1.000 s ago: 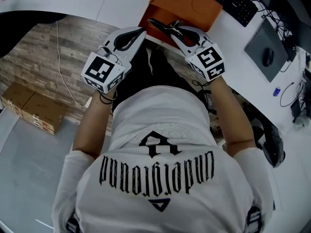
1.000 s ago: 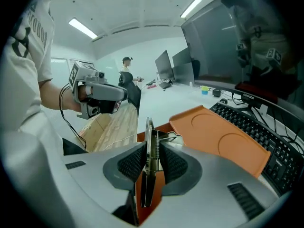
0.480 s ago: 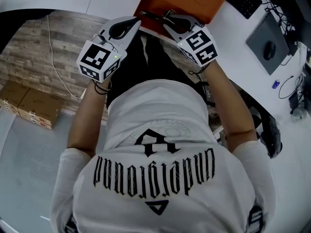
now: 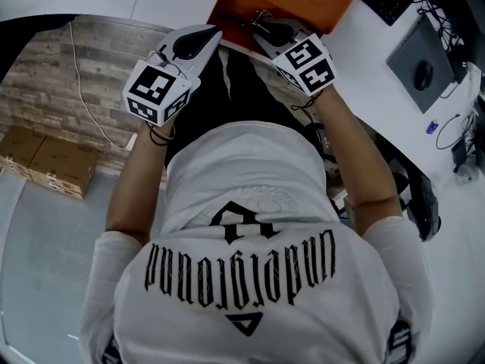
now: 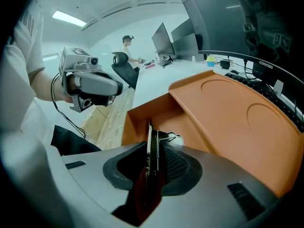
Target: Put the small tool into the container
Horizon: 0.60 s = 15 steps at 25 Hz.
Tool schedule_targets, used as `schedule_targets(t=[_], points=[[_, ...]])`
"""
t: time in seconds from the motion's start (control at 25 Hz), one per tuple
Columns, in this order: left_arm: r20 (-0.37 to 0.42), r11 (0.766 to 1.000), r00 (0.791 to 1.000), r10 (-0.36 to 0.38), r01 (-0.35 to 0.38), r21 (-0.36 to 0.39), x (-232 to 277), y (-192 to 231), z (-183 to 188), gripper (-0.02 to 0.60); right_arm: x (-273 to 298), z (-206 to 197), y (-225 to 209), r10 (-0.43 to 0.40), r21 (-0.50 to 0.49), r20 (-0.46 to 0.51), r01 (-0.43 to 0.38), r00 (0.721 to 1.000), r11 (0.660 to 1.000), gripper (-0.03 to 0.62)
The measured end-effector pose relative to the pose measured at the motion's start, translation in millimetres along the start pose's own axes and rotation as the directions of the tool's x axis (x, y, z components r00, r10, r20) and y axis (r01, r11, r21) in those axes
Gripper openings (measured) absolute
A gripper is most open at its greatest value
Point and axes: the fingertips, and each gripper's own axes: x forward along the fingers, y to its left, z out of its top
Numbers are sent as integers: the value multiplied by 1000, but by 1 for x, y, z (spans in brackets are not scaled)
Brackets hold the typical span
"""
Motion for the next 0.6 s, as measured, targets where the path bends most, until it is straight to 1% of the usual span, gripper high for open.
schedule_targets(t=[0.16, 0.36, 0.6], points=[[-14, 1000, 1000, -8, 8, -4, 0, 2, -7, 13, 7, -3, 0, 7, 6, -20, -7, 1000, 1000, 92], [-2, 1000, 1000, -2, 2, 3, -2, 5, -6, 14, 12, -3, 0, 15, 6, -51, -15, 999, 1000, 92], [4, 1000, 1000, -5, 5, 5, -1, 1, -6, 14, 15, -7, -4, -7, 1, -67, 7, 998, 1000, 92]])
